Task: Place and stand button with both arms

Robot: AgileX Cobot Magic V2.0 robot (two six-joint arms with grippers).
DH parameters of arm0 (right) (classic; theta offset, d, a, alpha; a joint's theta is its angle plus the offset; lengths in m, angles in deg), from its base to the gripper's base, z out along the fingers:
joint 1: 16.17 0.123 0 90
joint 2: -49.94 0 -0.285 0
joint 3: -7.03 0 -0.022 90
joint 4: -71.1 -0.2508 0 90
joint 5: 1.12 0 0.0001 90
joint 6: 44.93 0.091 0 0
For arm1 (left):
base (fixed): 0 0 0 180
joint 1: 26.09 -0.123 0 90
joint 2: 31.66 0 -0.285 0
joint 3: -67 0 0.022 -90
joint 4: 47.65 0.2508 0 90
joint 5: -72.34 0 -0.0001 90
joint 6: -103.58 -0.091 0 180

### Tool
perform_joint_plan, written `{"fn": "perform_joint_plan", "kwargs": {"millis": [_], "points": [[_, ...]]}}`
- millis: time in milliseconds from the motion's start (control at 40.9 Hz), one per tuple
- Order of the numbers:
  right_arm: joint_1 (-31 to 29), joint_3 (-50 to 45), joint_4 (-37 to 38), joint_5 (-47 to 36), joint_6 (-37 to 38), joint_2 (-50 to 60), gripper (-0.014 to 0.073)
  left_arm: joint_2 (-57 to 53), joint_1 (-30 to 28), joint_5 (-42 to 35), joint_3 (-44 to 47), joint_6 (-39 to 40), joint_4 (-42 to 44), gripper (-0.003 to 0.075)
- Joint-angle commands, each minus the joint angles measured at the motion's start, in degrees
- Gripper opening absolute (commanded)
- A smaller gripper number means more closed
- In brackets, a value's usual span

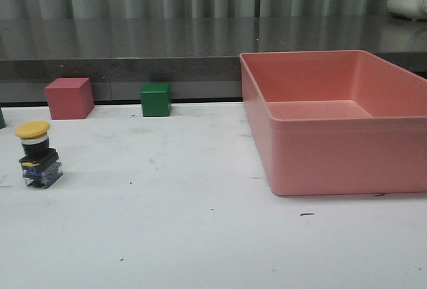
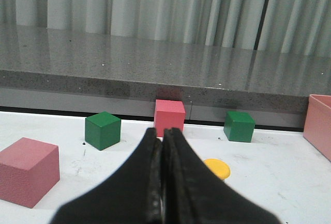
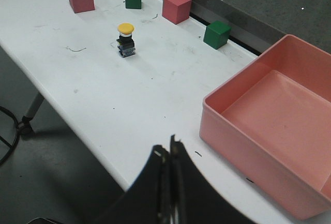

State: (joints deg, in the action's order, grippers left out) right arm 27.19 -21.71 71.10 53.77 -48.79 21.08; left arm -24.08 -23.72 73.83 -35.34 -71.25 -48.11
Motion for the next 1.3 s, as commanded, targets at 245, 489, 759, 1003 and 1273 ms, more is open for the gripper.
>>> {"fn": "perform_joint_plan", "kwargs": {"millis": [245, 489, 759, 1003, 1273], "points": [[-0.28, 1.31, 0.00, -4.20, -0.56, -0.51, -0.0068, -1.20, 0.00, -5.23, 0.95, 0.11, -0.05, -0.0020], [-0.28, 1.31, 0.00, -4.20, -0.56, -0.51, -0.0068, -1.20, 0.00, -5.23, 0.95, 0.11, -0.05, -0.0020], [-0.28, 1.31, 0.00, -4.20, -0.56, -0.51, -0.0068, -1.20, 0.00, -5.23, 0.95, 0.11, -0.05, -0.0020], [-8.11, -10.23, 0.82, -16.36, -0.56, 8.38, -0.0068, -1.20, 0.00, -5.23, 0.95, 0.11, -0.05, -0.0020], [-26.83, -33.10, 0.82, -45.20, -0.56, 17.60, -0.0068, -1.20, 0.00, -5.23, 0.95, 0.11, -0.05, -0.0020]]}}
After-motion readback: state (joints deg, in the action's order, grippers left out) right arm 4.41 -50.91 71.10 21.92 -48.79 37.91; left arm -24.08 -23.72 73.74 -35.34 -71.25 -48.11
